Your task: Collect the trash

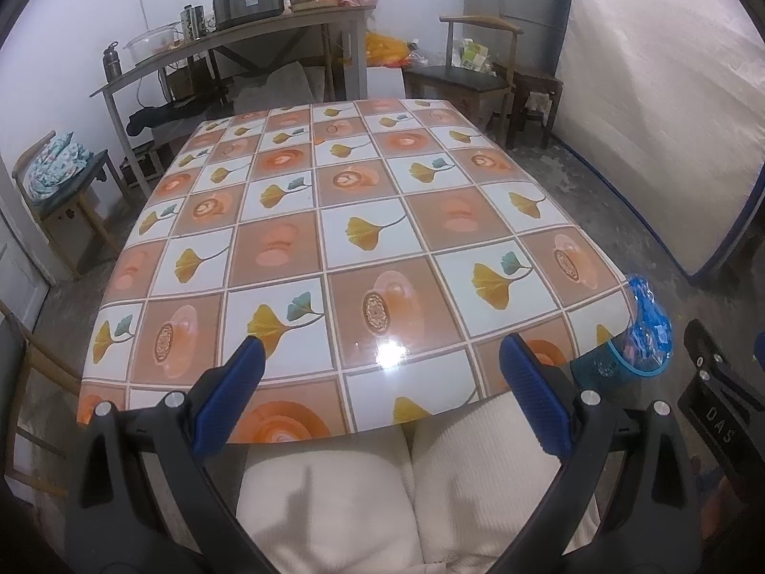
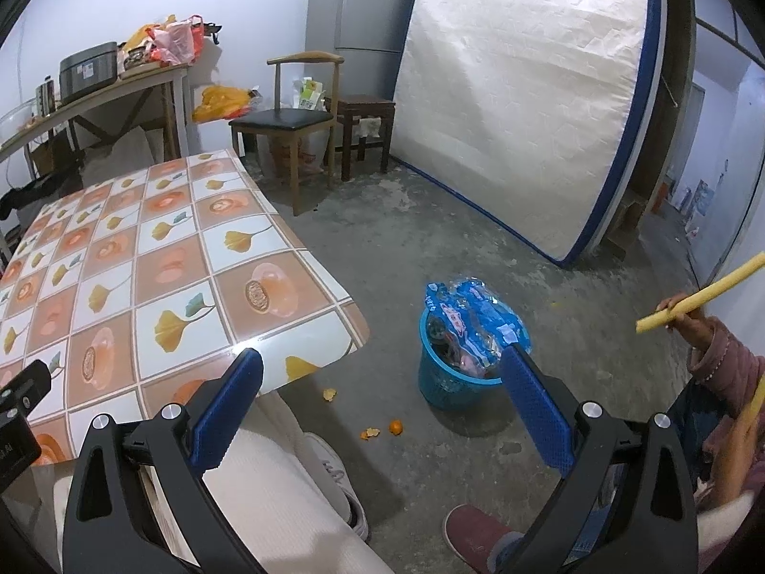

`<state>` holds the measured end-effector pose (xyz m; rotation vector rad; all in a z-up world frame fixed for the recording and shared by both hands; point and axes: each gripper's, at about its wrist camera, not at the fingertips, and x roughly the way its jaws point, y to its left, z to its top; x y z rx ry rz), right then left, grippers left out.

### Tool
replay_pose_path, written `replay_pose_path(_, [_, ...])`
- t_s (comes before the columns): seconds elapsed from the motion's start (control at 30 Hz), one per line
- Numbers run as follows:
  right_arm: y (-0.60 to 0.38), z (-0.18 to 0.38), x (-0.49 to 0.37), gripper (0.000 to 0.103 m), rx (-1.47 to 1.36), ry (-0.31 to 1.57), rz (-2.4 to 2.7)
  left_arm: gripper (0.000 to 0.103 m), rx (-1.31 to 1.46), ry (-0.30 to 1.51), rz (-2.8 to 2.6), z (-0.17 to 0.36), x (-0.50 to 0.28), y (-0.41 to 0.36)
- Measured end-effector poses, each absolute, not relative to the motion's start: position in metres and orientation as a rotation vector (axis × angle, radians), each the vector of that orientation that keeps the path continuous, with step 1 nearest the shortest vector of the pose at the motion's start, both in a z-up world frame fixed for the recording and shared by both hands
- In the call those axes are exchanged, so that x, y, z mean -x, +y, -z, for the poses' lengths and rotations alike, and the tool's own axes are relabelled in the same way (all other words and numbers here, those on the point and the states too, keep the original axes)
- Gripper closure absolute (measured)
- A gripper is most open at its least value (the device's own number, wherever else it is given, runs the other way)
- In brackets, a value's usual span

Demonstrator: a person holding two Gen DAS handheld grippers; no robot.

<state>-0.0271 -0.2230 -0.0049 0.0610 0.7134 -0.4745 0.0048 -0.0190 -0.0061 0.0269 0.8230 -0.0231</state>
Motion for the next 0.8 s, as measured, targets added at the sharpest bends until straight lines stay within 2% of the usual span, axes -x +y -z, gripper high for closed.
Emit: replay_pose_path(0.8, [-0.224,0.0071,0.0266,0.006,-0.049,0.717,0.464,0.008,-0.03,0.806,-0.002,0.0037,-0.0008,-0.0174])
